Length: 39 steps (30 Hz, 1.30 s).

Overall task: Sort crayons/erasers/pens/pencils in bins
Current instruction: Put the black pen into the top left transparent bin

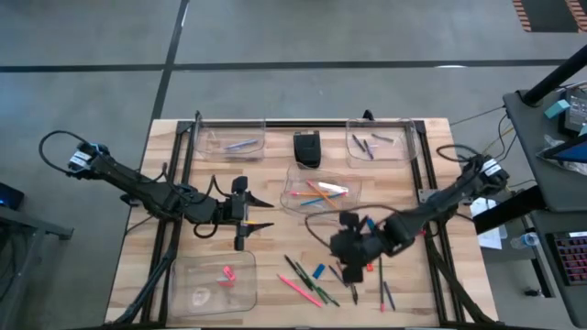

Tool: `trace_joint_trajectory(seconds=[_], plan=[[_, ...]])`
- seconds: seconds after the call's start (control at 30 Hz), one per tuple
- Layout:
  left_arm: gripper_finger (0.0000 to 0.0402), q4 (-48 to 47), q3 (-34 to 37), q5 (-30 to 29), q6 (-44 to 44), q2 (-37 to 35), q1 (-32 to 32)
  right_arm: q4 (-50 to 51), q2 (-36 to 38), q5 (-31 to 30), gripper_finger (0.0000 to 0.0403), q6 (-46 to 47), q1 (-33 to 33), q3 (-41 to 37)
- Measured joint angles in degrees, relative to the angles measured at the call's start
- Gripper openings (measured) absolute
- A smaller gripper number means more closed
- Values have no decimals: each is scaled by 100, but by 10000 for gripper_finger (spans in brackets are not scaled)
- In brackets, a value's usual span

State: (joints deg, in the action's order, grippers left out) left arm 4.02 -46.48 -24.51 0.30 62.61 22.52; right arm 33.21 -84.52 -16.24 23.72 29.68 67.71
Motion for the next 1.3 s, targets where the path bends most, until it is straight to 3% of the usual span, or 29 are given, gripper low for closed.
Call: trace_joint_trajectory(seconds=[0.17,0.47,0.63,0.87,1.3], plan=[[203,7,-4,0,0,0,0,-34,-130,173,114,602,328,-312],[203,1,-4,2,-136,24,2,827,-115,471,115,2950,569,-825],[203,2,-7,4,-319,24,1,743,-115,454,116,3804,613,-1121],[203,30,-1,2,-446,24,0,-167,-469,301,120,4042,659,-1387],[203,156,56,2,-446,28,0,-83,-1213,293,120,4294,643,-1129]])
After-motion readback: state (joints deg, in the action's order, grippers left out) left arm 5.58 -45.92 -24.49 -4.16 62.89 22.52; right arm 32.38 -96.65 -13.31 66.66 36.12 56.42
